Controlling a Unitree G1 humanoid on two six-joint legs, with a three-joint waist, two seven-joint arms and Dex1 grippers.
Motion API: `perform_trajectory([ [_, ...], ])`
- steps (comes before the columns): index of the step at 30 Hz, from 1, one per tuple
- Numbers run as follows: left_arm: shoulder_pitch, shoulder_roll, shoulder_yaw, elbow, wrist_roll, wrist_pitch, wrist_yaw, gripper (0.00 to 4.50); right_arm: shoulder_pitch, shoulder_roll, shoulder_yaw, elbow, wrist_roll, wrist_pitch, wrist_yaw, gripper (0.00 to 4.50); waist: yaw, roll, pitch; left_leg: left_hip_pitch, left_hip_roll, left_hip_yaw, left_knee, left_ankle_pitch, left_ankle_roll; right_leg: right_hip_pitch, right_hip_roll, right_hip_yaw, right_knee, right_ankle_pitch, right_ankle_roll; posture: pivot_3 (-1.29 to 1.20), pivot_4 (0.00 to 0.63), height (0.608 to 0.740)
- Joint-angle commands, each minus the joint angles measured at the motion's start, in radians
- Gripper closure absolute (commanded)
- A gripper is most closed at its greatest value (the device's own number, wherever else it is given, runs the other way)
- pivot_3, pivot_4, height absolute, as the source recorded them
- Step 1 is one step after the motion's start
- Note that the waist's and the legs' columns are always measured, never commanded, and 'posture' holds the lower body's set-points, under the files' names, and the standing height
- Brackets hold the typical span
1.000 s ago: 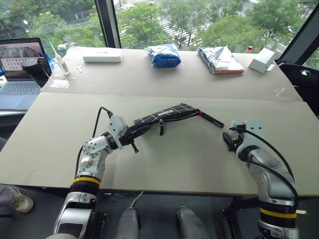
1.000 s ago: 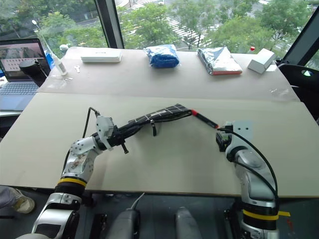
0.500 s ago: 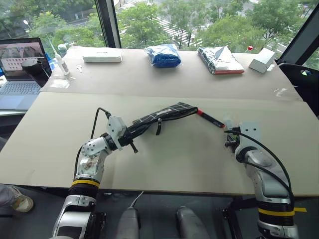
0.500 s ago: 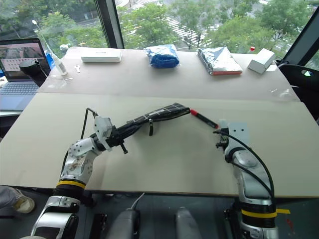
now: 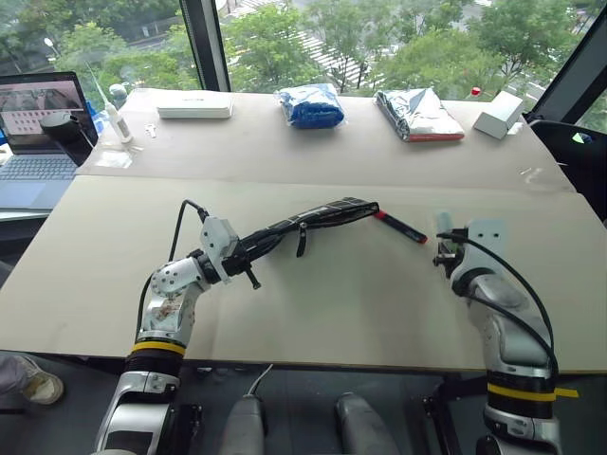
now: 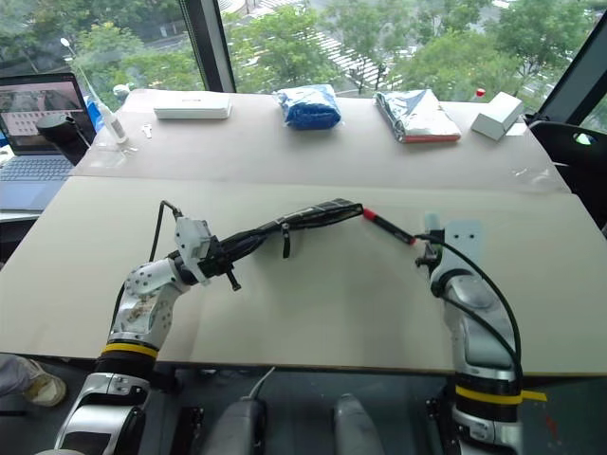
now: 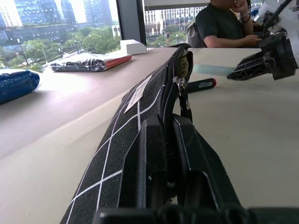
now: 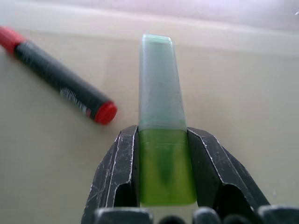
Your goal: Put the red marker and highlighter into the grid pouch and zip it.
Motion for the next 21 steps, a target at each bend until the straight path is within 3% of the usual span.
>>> perform_trajectory([
  [1,0.018,0.028,0.026,-0.066,-0.037,0.025,-0.014,4.5,-0.075,-0.107,-0.053,-0.005,0.06,-0.166,0.157,3.4,-0.001,0.0,0.0,0.0,0.0,0.0,0.0,0.0,0.0,0.0,0.0,0.0,0.0,0.0,0.0,0.0,0.15,0.74],
  [5,0.032,0.046,0.032,-0.087,-0.048,0.041,-0.016,4.5,-0.055,-0.273,0.052,-0.003,0.031,-0.408,0.41,3.4,-0.001,0.0,0.0,0.0,0.0,0.0,-0.001,0.0,0.0,0.0,0.0,0.0,-0.001,0.0,0.0,0.0,0.15,0.74],
  [11,0.042,0.047,0.038,-0.104,-0.046,0.053,-0.012,4.5,0.013,-0.413,0.157,-0.054,0.089,-0.592,0.742,3.4,0.0,0.0,0.0,0.0,0.0,0.0,0.0,0.0,0.0,0.001,0.0,0.0,-0.001,0.0,0.0,0.0,0.15,0.74],
  [16,0.058,0.038,0.034,-0.125,-0.044,0.056,-0.002,4.5,-0.01,-0.458,0.248,-0.046,0.067,-0.648,0.866,3.4,0.0,0.0,0.0,0.0,0.0,0.0,0.001,0.0,0.0,0.001,0.0,0.0,-0.001,0.0,0.0,0.0,0.15,0.74],
  [21,0.07,0.035,0.021,-0.133,-0.033,0.049,-0.002,4.5,-0.061,-0.427,0.321,0.008,0.003,-0.697,0.867,3.4,0.0,0.0,0.0,0.0,0.0,0.0,0.001,0.0,0.0,0.001,0.0,-0.001,-0.001,0.0,0.0,0.0,0.15,0.74],
])
